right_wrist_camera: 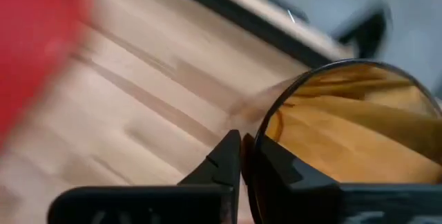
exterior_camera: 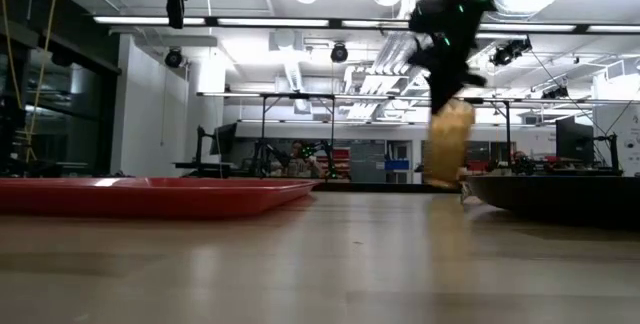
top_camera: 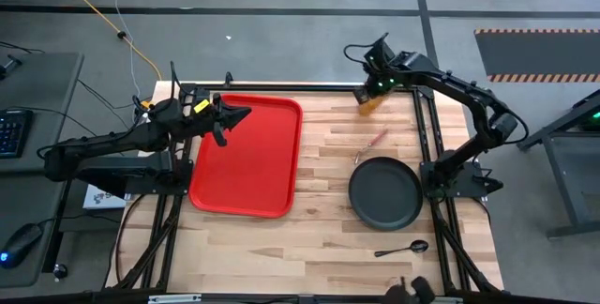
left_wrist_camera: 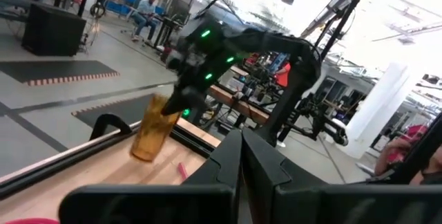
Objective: Pick and place plate/cup/fork/spoon on tray
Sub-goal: Put the brown cup on the red tray, then put the black plate on the red tray to the top left of the brown cup
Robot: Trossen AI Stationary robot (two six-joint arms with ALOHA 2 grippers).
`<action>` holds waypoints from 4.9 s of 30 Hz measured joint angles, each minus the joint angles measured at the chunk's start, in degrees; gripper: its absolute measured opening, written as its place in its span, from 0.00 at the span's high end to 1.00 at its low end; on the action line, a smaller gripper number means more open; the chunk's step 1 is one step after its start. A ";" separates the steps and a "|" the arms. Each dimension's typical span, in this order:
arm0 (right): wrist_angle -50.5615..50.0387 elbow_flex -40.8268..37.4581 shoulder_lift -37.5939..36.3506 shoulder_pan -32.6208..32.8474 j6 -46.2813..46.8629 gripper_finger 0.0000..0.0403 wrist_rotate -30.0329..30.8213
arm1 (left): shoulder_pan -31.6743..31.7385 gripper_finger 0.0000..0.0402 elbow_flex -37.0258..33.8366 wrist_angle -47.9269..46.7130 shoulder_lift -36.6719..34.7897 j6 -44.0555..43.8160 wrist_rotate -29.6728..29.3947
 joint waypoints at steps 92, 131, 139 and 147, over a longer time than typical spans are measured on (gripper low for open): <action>-10.11 55.63 31.23 22.75 -18.10 0.46 -8.13 | 0.00 0.99 -0.03 18.58 0.00 0.63 -2.35; 0.08 -44.84 -33.80 23.91 47.27 0.46 1.62 | 0.00 0.99 -0.04 15.74 0.13 -3.48 -2.35; -1.06 -44.58 -31.10 23.15 25.96 0.46 -0.40 | 0.00 0.99 -0.04 15.74 0.13 -3.50 -2.35; -0.67 -44.58 -23.03 22.32 14.57 0.46 -0.39 | 0.00 0.99 -0.04 15.74 0.13 -3.50 -2.35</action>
